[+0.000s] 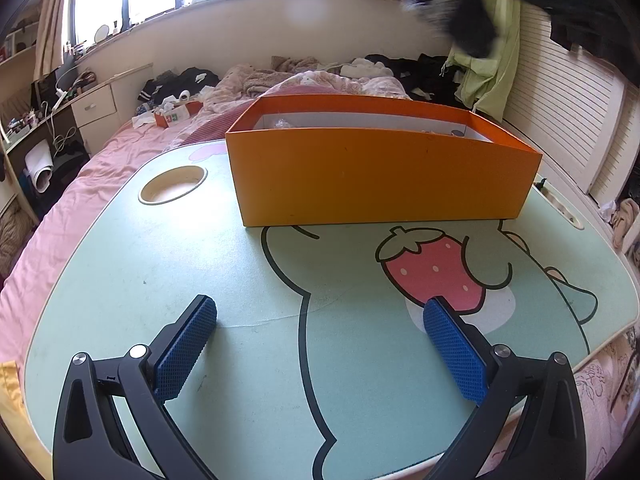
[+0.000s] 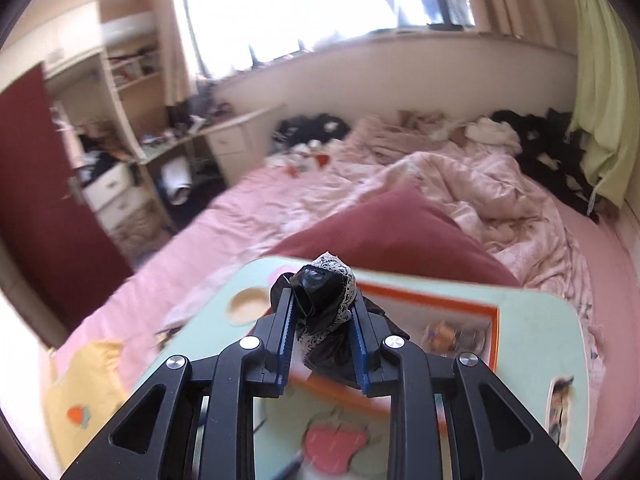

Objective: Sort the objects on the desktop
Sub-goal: 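Grasp the black lace-trimmed bag in the orange box with the right gripper, set it beside the box, then reach into the orange box and grasp the black rectangular case with the left gripper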

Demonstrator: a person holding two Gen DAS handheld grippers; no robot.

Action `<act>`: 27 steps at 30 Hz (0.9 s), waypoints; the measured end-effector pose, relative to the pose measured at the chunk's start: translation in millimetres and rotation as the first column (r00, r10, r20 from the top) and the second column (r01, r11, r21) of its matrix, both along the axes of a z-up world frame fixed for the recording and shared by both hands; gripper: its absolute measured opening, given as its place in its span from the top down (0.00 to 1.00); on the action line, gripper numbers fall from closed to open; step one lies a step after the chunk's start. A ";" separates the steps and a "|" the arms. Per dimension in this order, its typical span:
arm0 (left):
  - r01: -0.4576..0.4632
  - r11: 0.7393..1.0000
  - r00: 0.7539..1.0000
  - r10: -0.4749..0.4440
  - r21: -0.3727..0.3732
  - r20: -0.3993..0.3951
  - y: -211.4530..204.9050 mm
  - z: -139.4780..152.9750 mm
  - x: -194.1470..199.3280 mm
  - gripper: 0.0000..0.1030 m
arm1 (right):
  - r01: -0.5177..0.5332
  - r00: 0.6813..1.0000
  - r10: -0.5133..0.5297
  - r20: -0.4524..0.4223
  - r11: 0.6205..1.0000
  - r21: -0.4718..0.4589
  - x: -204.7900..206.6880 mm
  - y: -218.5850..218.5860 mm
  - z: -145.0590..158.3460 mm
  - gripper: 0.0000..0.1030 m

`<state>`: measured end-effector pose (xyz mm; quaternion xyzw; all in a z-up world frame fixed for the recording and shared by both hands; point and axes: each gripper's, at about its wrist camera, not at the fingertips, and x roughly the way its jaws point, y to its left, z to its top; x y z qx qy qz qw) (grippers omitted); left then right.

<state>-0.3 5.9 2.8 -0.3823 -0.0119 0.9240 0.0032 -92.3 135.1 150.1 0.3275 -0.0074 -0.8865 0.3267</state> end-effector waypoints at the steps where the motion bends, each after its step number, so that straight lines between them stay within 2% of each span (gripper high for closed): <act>1: 0.000 1.000 1.000 0.000 0.000 0.000 -0.1 0.0 0.0 0.00 | -0.009 1.000 0.009 0.005 1.000 -0.003 9.5 4.9 -1.9 0.75; 6: 0.000 1.000 1.000 0.000 0.000 0.000 -0.1 -0.1 0.1 0.00 | -0.021 0.991 0.017 0.132 0.999 0.032 29.6 25.9 -49.7 0.75; 9: -0.001 1.000 1.000 0.001 0.000 0.000 -0.1 0.0 -0.3 0.00 | -0.003 0.972 -0.005 0.235 0.999 0.034 23.8 33.9 -89.5 0.75; 11: -0.001 1.000 1.000 0.001 0.001 0.000 -0.2 -0.2 0.1 0.00 | 0.002 0.974 -0.005 0.225 1.000 0.013 24.0 34.9 -100.6 0.70; 12: -0.001 1.000 1.000 0.001 0.000 0.000 -0.1 -0.2 0.1 0.00 | 0.023 0.980 -0.020 0.196 1.000 -0.014 24.2 37.7 -103.6 0.61; 13: -0.001 1.000 1.000 0.001 0.000 0.000 -0.2 -0.2 0.2 0.00 | 0.040 0.984 -0.033 0.177 0.999 -0.035 25.7 41.2 -104.3 0.44; 14: -0.002 1.000 1.000 0.002 0.000 -0.001 -0.2 -0.2 0.1 0.00 | 0.061 0.986 -0.051 0.157 0.996 -0.059 28.6 45.1 -104.2 0.33; 15: -0.002 1.000 1.000 0.002 0.000 0.000 -0.3 -0.2 0.1 0.00 | 0.092 0.988 -0.079 0.130 0.991 -0.093 32.5 53.8 -102.2 0.16; 16: -0.002 1.000 1.000 0.002 0.001 0.000 -0.3 -0.2 0.2 0.00 | 0.106 0.989 -0.093 0.113 0.989 -0.108 37.3 58.8 -102.6 0.09; 19: -0.003 1.000 1.000 0.003 0.001 0.000 -0.3 -0.2 0.1 0.00 | 0.115 0.991 -0.110 0.082 0.991 -0.064 51.9 68.7 -110.5 0.08; 24: -0.003 1.000 1.000 0.003 0.000 0.000 -0.4 -0.2 0.0 0.00 | 0.123 0.982 -0.131 0.137 0.990 0.063 56.6 66.2 -137.3 0.08; 27: -0.003 1.000 1.000 0.003 0.001 0.000 -0.4 -0.1 0.2 0.00 | 0.139 0.983 -0.153 0.098 0.982 0.130 55.9 58.6 -138.9 0.08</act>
